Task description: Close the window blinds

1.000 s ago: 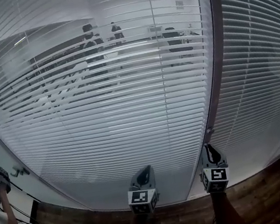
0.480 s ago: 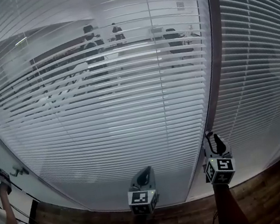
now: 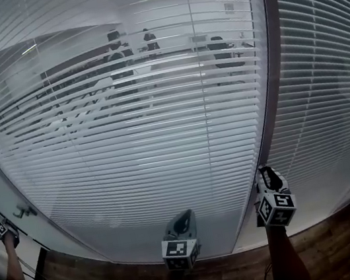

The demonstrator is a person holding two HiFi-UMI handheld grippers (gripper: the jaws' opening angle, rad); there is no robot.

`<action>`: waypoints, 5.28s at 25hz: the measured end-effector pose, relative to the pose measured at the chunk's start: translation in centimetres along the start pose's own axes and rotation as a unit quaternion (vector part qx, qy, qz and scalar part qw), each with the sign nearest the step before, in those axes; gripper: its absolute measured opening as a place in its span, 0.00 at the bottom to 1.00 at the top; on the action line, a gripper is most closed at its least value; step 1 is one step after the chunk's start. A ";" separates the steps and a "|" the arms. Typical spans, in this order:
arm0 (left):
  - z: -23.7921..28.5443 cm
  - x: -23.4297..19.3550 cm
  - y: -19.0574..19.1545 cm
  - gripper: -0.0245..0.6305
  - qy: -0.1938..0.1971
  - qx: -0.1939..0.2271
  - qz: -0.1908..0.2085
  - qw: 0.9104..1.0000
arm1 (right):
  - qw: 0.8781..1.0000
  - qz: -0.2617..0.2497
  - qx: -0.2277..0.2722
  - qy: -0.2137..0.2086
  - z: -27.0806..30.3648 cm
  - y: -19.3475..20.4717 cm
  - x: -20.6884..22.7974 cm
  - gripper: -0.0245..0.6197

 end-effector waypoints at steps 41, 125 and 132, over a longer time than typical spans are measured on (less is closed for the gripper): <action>0.5 2.3 -1.8 0.04 0.016 0.022 0.016 0.999 | 0.869 -0.495 -0.026 -0.002 -0.3 0.0 -2.0 0.23; -3.3 2.8 -1.0 0.04 0.008 0.005 -0.009 1.000 | 0.754 -0.655 -0.047 -0.038 -0.4 0.2 -1.7 0.23; -3.1 2.6 0.9 0.04 0.004 0.029 0.006 1.000 | 0.662 -0.746 -0.050 -0.046 -0.7 1.0 -1.8 0.23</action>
Point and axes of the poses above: the fingertips, and each gripper's own axes: z forward along the fingers, x to its right, y out of its underside, the point moved 6 cm from there along -z, backward along the fingers, and after that the axes turned 14 degrees about z, right-handed, at the moved point
